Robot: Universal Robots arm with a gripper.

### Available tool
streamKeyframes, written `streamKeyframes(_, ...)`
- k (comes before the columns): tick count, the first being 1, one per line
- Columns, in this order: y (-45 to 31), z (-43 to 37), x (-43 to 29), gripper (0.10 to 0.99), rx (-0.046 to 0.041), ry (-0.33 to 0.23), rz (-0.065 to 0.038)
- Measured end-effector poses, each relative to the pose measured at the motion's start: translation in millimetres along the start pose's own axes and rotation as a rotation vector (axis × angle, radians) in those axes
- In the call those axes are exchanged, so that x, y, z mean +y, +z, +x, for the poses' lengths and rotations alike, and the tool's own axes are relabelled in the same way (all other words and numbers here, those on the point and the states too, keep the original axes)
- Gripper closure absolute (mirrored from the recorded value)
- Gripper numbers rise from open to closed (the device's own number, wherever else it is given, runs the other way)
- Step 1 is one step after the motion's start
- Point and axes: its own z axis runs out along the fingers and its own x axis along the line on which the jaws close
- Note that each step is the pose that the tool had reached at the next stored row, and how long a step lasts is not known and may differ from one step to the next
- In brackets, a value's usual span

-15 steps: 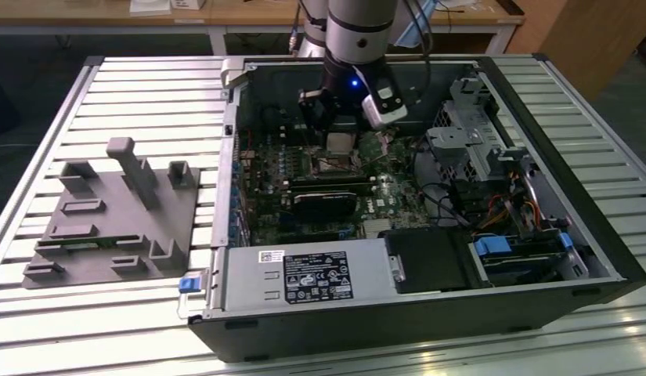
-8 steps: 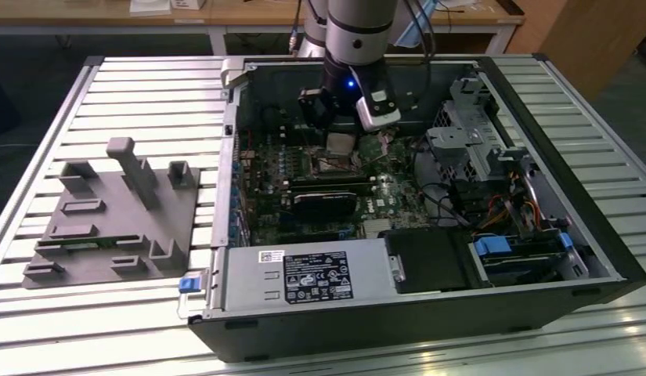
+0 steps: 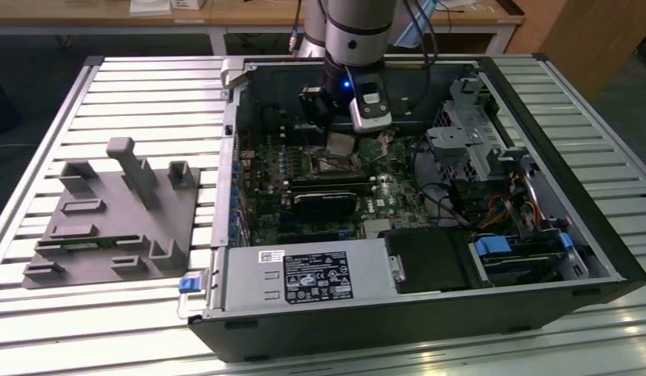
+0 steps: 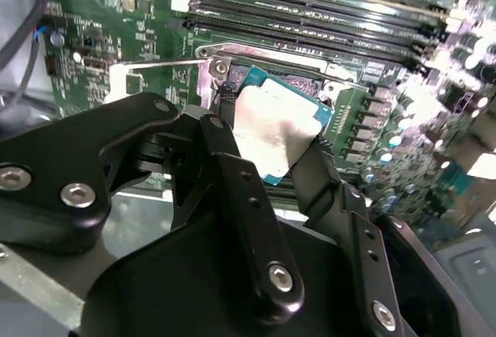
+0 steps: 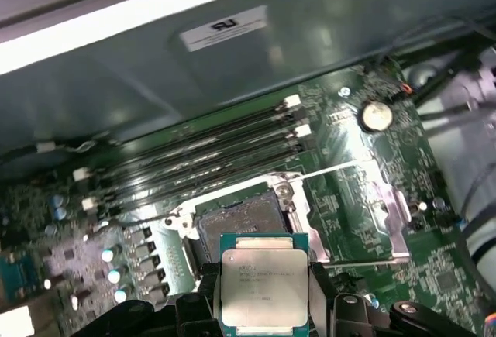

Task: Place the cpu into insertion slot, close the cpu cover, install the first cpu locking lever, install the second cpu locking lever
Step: 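Place the cpu into insertion slot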

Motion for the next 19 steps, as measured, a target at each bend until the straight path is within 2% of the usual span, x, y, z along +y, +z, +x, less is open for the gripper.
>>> streamKeyframes(19,2.3,0.0,-0.1,0.549,-0.0212,0.328,-0.007)
